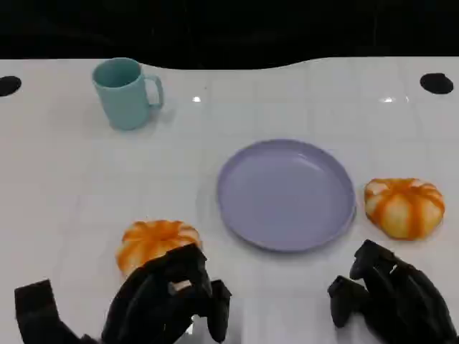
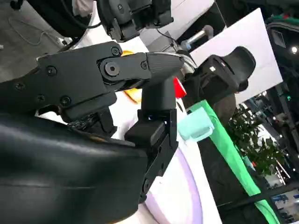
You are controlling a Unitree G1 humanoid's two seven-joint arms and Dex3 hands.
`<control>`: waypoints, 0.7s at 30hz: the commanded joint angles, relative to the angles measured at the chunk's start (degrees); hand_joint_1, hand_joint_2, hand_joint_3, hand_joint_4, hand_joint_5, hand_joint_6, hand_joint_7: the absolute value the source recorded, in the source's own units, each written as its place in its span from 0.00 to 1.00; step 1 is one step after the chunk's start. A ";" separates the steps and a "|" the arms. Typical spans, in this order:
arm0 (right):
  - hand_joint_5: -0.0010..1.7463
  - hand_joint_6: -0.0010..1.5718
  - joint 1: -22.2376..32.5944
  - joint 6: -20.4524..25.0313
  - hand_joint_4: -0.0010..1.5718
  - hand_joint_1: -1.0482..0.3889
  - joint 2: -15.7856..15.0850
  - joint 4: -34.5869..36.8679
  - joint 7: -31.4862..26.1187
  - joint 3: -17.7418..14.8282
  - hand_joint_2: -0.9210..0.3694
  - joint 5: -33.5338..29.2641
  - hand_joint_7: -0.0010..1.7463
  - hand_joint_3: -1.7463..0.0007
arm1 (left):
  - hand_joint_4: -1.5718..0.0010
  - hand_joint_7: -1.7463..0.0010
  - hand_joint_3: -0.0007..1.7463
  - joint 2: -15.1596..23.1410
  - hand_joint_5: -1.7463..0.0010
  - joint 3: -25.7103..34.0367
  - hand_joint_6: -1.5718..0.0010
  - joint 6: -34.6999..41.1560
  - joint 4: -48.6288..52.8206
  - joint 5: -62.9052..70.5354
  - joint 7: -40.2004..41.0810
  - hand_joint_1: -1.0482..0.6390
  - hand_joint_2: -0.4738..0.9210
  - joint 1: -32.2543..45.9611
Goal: Grasp the bread from the table and place it into the plate.
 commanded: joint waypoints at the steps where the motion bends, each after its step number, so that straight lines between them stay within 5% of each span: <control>1: 0.95 0.41 0.13 0.08 0.48 0.36 -0.46 -0.28 0.16 -0.30 0.00 0.58 0.83 0.87 | 0.41 0.24 0.04 0.72 0.04 0.50 0.44 -0.13 0.20 -0.10 -0.39 0.16 1.00 0.10; 21: 0.96 0.42 0.04 0.08 0.48 0.35 -0.57 -0.34 -0.24 -0.28 0.00 0.39 0.83 0.86 | 0.40 0.26 0.04 0.45 0.05 0.23 0.43 0.88 -0.20 -0.20 -0.10 0.16 1.00 0.19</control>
